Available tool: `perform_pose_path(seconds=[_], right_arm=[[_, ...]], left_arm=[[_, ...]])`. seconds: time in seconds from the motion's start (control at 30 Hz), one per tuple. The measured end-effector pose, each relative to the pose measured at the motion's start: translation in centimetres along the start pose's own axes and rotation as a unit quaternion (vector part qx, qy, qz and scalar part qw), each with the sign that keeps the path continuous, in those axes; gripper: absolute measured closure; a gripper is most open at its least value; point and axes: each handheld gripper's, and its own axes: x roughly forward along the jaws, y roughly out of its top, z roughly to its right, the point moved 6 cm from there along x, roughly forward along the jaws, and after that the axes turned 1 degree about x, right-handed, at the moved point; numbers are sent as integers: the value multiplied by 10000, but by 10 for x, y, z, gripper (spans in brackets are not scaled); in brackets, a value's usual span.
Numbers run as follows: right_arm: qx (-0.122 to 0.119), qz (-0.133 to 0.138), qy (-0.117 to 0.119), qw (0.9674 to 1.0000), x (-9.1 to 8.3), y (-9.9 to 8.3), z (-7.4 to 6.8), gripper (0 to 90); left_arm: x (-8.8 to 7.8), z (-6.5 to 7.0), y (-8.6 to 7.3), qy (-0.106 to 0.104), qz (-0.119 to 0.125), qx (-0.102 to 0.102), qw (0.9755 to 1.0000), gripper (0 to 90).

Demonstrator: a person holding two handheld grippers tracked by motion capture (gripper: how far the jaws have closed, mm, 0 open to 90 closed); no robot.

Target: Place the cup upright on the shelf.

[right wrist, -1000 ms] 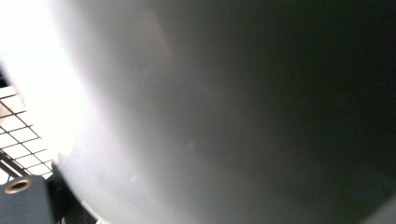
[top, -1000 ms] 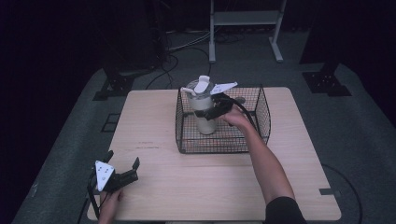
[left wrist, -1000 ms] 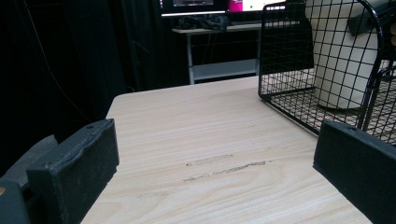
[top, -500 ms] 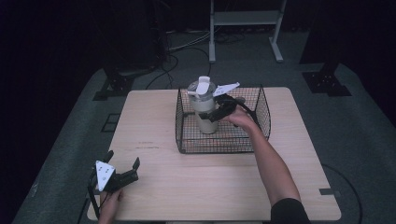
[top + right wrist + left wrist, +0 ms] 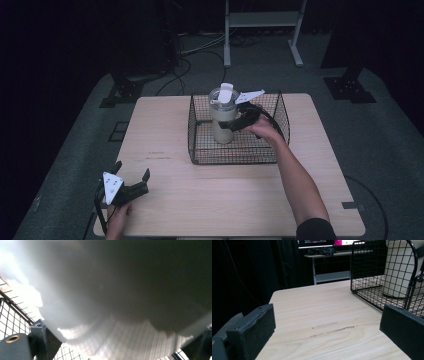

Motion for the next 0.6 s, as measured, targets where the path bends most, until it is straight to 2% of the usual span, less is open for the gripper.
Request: perform_pose_path(seconds=[0.6], right_arm=[[21,26,-127,9999,-8,-3,-3,85]], left_arm=[[0,0,0,10,4,18,10000,0]])
